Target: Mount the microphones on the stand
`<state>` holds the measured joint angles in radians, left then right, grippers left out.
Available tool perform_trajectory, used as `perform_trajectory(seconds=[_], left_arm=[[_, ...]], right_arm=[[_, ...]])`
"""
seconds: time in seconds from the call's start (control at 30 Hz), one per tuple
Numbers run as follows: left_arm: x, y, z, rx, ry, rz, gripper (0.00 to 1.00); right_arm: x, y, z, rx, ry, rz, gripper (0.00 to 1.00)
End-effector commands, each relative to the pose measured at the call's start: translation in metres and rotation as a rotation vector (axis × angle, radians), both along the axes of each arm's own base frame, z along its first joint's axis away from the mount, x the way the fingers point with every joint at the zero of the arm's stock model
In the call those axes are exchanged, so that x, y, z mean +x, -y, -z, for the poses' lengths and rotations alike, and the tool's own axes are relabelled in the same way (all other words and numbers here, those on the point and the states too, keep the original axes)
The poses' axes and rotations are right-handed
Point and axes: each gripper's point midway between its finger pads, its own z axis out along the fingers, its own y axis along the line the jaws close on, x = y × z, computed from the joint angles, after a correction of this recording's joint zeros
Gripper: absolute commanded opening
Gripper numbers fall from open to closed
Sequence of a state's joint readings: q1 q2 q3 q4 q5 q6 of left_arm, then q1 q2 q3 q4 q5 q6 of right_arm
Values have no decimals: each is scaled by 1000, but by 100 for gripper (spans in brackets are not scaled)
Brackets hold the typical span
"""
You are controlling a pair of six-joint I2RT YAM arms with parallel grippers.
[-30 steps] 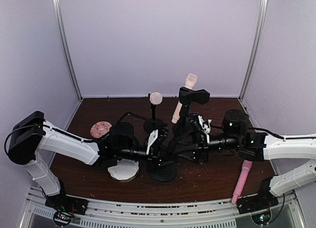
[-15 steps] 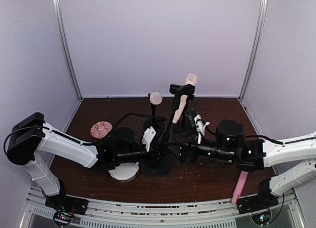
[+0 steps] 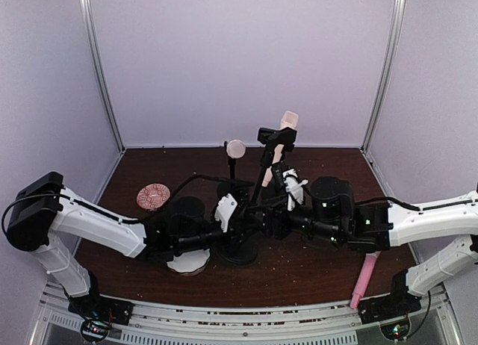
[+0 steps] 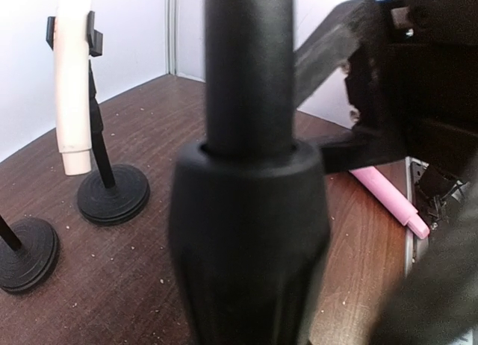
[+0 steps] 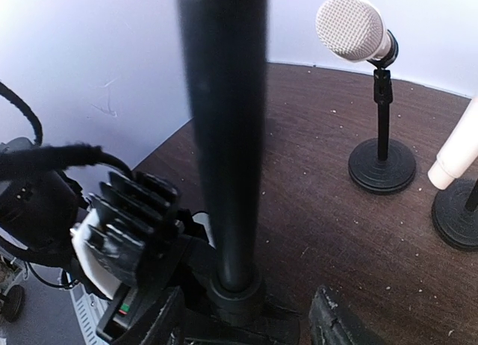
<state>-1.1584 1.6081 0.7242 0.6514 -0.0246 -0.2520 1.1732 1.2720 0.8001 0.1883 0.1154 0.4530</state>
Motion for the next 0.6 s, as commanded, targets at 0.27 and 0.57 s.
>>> perform_trajectory(seconds=[0.27, 0.57], left_arm=[[-27, 12, -57, -153, 110, 134, 0], [-33, 11, -54, -153, 112, 145, 0]], right_arm=[[4, 5, 0, -18, 13, 28, 52], [-3, 0, 3, -20, 22, -33, 26]])
